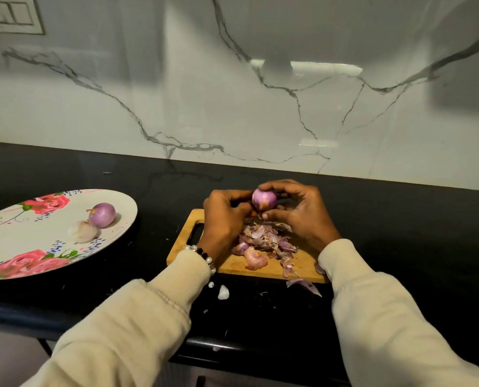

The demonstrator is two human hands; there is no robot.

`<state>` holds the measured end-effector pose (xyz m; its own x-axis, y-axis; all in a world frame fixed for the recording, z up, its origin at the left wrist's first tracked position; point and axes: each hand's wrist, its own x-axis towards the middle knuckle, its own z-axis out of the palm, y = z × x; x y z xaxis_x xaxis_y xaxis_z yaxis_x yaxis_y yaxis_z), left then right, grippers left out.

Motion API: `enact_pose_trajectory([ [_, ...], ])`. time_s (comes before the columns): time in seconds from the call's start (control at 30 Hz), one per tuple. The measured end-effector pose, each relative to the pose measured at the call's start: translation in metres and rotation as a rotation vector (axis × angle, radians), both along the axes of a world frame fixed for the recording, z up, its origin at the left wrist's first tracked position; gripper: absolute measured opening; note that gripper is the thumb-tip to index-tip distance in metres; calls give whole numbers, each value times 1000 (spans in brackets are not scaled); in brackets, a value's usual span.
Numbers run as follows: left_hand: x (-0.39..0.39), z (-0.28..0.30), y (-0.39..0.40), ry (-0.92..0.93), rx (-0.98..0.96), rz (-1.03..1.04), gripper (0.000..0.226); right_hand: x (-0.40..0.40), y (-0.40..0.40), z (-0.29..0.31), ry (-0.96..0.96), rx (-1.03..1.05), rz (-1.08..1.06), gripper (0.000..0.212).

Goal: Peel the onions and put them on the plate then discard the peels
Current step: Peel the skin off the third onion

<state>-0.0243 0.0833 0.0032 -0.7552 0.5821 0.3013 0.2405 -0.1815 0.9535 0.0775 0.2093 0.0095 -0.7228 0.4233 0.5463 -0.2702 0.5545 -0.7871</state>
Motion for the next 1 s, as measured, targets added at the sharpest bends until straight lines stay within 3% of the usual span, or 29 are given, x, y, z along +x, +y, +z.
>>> enact_pose_trajectory([
  [0.27, 4, 8, -1, -238, 86, -117, 18, 1, 2, 0, 23, -146, -36, 53],
  [0.43, 4, 8, -3, -276, 78, -196, 18, 3, 2, 0, -19, -74, -54, 52],
  [0.83, -1, 1, 0, -144, 43, -29, 19, 1, -2, 1, -15, -59, -52, 54],
  [1.0, 0, 5, 0, -282, 103, -79, 20, 2, -3, 3, 3, -85, -61, 54],
])
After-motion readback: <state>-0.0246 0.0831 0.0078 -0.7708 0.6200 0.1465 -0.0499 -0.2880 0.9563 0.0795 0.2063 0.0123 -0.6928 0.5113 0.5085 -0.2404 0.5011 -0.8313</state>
